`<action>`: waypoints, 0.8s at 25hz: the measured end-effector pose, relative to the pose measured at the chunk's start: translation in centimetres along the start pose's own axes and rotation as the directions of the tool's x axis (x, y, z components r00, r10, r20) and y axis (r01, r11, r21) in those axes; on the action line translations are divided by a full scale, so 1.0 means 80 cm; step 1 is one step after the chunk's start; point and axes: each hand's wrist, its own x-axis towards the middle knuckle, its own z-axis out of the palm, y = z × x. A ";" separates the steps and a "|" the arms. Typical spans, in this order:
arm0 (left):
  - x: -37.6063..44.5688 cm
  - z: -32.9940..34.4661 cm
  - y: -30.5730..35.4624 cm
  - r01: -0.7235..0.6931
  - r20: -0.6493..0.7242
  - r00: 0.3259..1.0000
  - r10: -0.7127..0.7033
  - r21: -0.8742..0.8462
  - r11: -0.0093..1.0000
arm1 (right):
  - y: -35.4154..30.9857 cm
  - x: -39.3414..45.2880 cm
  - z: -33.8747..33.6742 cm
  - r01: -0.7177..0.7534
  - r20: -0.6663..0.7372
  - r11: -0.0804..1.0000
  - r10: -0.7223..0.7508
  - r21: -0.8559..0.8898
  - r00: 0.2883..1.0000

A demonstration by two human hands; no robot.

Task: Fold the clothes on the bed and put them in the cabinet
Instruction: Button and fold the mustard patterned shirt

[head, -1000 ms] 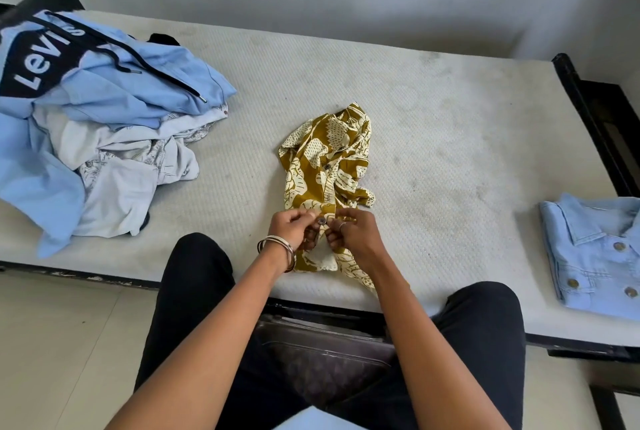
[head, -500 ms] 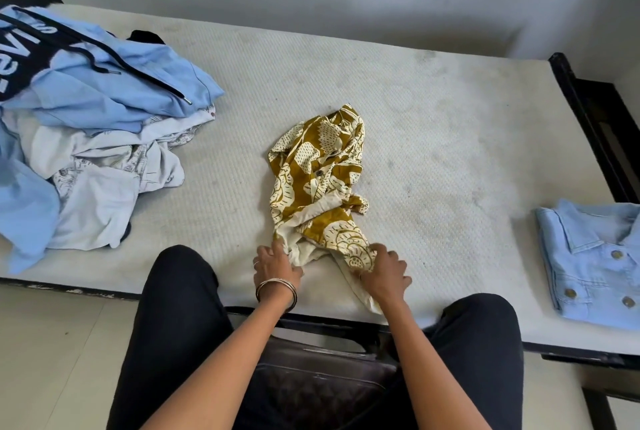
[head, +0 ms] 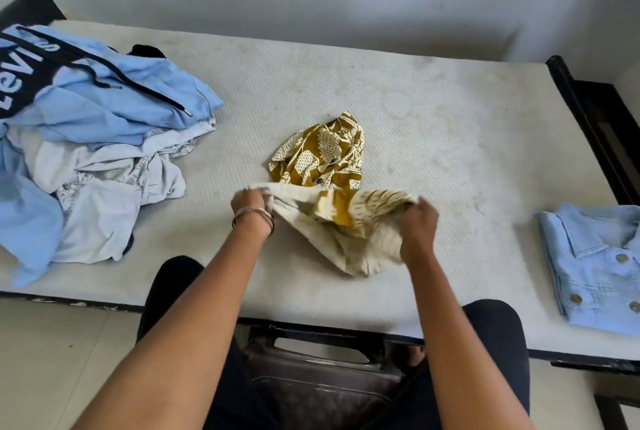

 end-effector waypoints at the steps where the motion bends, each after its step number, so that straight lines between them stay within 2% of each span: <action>1: -0.009 -0.005 0.033 -0.107 -0.022 0.994 0.105 -0.108 0.988 | -0.031 0.009 -0.001 0.021 -0.057 0.973 -0.008 0.232 0.998; 3: -0.033 -0.015 0.089 -0.356 -0.070 0.932 0.355 -0.348 0.867 | -0.090 0.020 -0.011 0.150 -0.108 0.837 -0.109 0.526 0.988; 4: -0.052 -0.022 0.106 -0.450 -0.045 0.881 0.471 -0.386 0.805 | -0.113 0.017 -0.018 0.219 -0.099 0.795 -0.199 0.565 0.975; 5: -0.069 -0.030 0.116 -0.535 -0.002 0.819 0.573 -0.362 0.763 | -0.126 0.014 -0.025 0.264 -0.049 0.791 -0.286 0.552 0.957; 6: -0.070 -0.040 0.109 -0.622 0.057 0.758 0.650 -0.234 0.747 | -0.126 0.010 -0.031 0.275 0.051 0.844 -0.334 0.460 0.941; 7: -0.065 -0.047 0.099 -0.665 0.161 0.734 0.660 -0.029 0.747 | -0.119 0.002 -0.040 0.283 0.186 0.915 -0.343 0.287 0.921; 8: -0.049 -0.066 0.072 -0.667 0.324 0.739 0.591 0.224 0.711 | -0.097 -0.002 -0.049 0.310 0.353 0.951 -0.290 0.002 0.889; 9: -0.031 -0.083 0.043 -0.589 0.479 0.797 0.367 0.488 0.644 | -0.068 -0.003 -0.059 0.371 0.538 0.864 -0.145 -0.341 0.830; 10: -0.014 -0.102 0.013 -0.518 0.514 0.846 0.143 0.729 0.447 | -0.042 -0.003 -0.072 0.454 0.636 0.615 0.101 -0.644 0.765; 11: -0.003 -0.117 -0.009 -0.420 0.437 0.899 -0.025 0.877 0.233 | -0.022 -0.004 -0.082 0.536 0.623 0.320 0.347 -0.781 0.701; 12: 0.003 -0.129 -0.024 -0.321 0.326 0.933 -0.150 0.945 0.056 | -0.009 -0.009 -0.090 0.583 0.541 0.103 0.529 -0.806 0.654; 13: -0.002 -0.135 -0.027 -0.298 0.281 0.934 -0.221 0.954 -0.043 | -0.003 -0.013 -0.095 0.566 0.443 -0.012 0.609 -0.824 0.658; 14: -0.019 -0.137 -0.028 -0.258 0.238 0.945 -0.224 0.964 -0.063 | -0.005 -0.018 -0.096 0.505 0.396 -0.025 0.587 -0.863 0.706; 15: -0.031 -0.134 -0.018 -0.251 0.237 0.959 -0.153 0.964 -0.082 | -0.007 -0.019 -0.093 0.415 0.362 0.003 0.496 -0.910 0.789; 17: -0.043 -0.110 0.005 -0.179 0.180 0.983 -0.030 0.984 0.024 | -0.021 -0.019 -0.085 0.204 0.227 0.110 0.267 -0.973 0.937; 18: -0.033 -0.102 0.015 -0.177 0.169 0.984 0.060 0.969 0.172 | -0.031 -0.016 -0.074 0.106 0.159 0.257 0.195 -0.961 0.968; 19: -0.030 -0.085 0.030 -0.183 0.134 0.979 0.151 0.908 0.376 | -0.045 -0.009 -0.060 0.013 0.128 0.509 0.191 -0.861 0.973; 20: -0.028 -0.067 0.048 -0.212 0.109 0.973 0.206 0.776 0.594 | -0.066 -0.005 -0.045 -0.130 0.173 0.784 0.290 -0.607 0.941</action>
